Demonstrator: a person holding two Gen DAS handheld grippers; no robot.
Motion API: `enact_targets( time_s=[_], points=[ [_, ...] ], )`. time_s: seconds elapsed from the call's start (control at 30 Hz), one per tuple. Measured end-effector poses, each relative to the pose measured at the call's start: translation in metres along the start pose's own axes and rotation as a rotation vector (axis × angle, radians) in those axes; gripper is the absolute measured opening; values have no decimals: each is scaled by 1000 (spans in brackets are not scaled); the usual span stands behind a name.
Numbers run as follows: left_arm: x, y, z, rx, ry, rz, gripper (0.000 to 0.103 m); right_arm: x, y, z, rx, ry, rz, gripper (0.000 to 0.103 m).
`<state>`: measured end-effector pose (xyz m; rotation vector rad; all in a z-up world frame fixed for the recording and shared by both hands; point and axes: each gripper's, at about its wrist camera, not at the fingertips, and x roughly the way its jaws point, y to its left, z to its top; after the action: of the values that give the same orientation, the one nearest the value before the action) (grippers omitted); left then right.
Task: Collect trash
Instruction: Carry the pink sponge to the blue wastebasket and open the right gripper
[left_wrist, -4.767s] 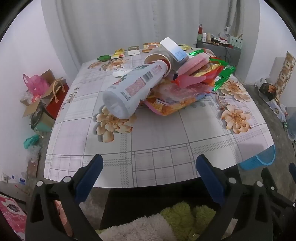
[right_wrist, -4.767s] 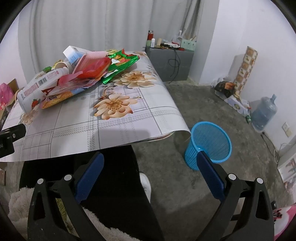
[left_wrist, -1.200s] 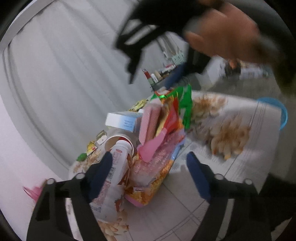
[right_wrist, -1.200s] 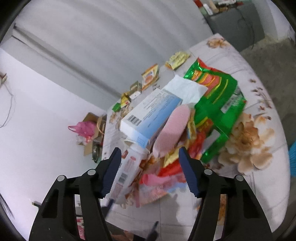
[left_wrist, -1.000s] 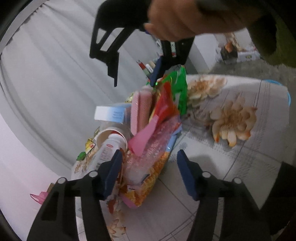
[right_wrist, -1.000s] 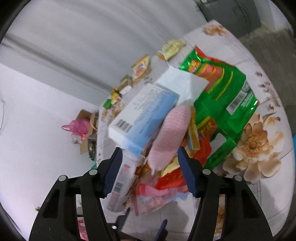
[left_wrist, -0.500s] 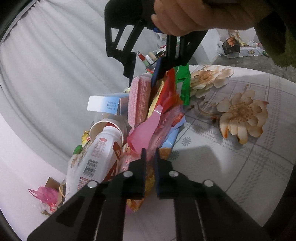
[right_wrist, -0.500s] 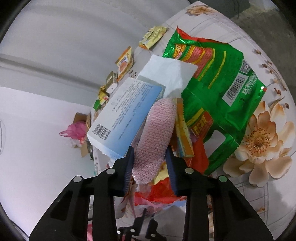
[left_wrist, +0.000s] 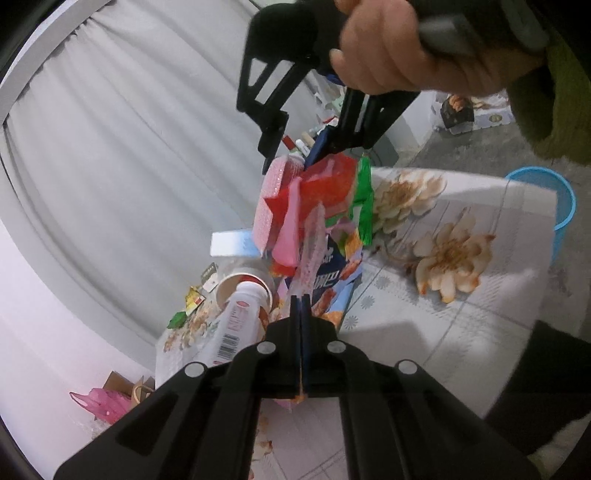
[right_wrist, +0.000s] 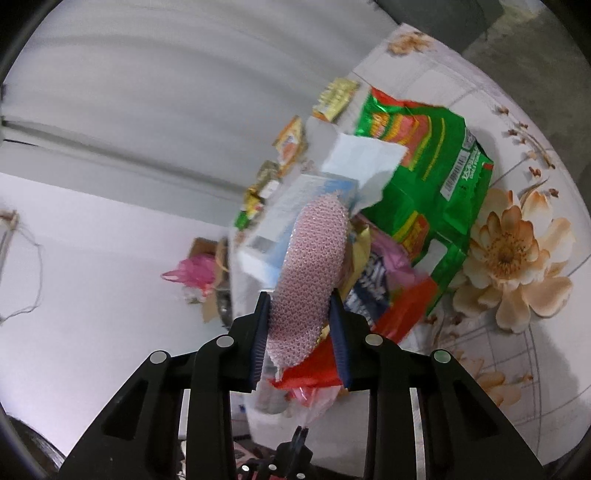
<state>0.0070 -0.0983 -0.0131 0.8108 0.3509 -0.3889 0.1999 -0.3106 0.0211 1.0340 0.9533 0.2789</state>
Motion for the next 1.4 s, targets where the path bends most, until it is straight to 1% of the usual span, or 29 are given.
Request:
enact_targets(
  time_s=[0.07, 0.13, 0.2, 0.23, 0.27, 0.3, 0.33, 0.4, 0.5, 0.57, 0.6, 0.67, 0.73, 0.8, 0.87, 0.9, 0.97, 1.0, 1.07, 1.1, 1.13, 1.2, 1.23, 1.3, 1.33, 1.37, 1.4],
  points=[
    [-13, 6, 5, -20, -7, -35, 0, -11, 2, -3, -5, -16, 41, 29],
    [-22, 10, 9, -39, -5, -64, 0, -26, 3, -6, -18, -46, 62, 29],
    [-29, 14, 12, -65, 6, -108, 0, -41, -3, -10, -13, -71, 86, 29],
    [-32, 19, 12, -93, 20, -150, 0, -47, -7, -12, -12, -84, 89, 29],
    [-32, 24, 12, -132, 47, -208, 0, -52, -11, -14, -12, -102, 83, 29],
    [-31, 29, 11, -164, 70, -247, 0, -53, -15, -16, -12, -115, 73, 29],
    [-28, 36, 8, -216, 110, -300, 0, -54, -21, -20, -4, -123, 58, 29],
    [-23, 46, 2, -291, 158, -368, 0, -52, -42, -26, 47, -107, 59, 29],
    [-19, 71, -5, -459, 203, -475, 0, -54, -67, -35, 103, -107, 67, 29],
    [-17, 86, -5, -555, 212, -529, 0, -62, -82, -40, 142, -123, 92, 29],
    [-15, 95, -4, -619, 211, -566, 0, -67, -87, -41, 153, -134, 109, 29],
    [-13, 105, 3, -694, 194, -633, 0, -85, -93, -44, 161, -175, 142, 29],
    [-9, 107, 21, -729, 164, -699, 0, -110, -100, -46, 157, -241, 155, 29],
    [-3, 103, 39, -720, 148, -738, 0, -142, -112, -49, 161, -326, 140, 29],
    [6, 91, 70, -687, 131, -792, 0, -171, -127, -51, 179, -400, 119, 29],
    [13, 78, 93, -656, 123, -834, 0, -187, -139, -54, 203, -444, 102, 29],
    [24, 59, 125, -614, 129, -897, 0, -215, -167, -61, 259, -525, 57, 29],
    [34, 40, 150, -575, 140, -946, 0, -223, -178, -65, 284, -551, 39, 29],
    [52, 5, 186, -515, 171, -983, 0, -239, -209, -73, 358, -603, 4, 29],
    [60, -10, 201, -487, 187, -1001, 0, -240, -221, -76, 390, -616, -3, 29],
    [74, -37, 223, -443, 219, -1027, 0, -241, -236, -79, 429, -628, -8, 29],
    [95, -79, 250, -372, 268, -1049, 0, -242, -264, -81, 503, -648, -28, 29],
    [108, -109, 265, -320, 292, -1051, 0, -244, -277, -83, 528, -656, -44, 29],
    [127, -154, 283, -249, 328, -1041, 0, -245, -300, -82, 581, -668, -85, 29],
    [142, -186, 292, -215, 366, -1045, 0, -243, -311, -80, 600, -671, -109, 29],
    [151, -201, 295, -203, 388, -1046, 0, -244, -318, -77, 615, -673, -123, 29],
    [164, -227, 301, -185, 421, -1048, 0, -241, -331, -72, 639, -673, -147, 29]
  ],
)
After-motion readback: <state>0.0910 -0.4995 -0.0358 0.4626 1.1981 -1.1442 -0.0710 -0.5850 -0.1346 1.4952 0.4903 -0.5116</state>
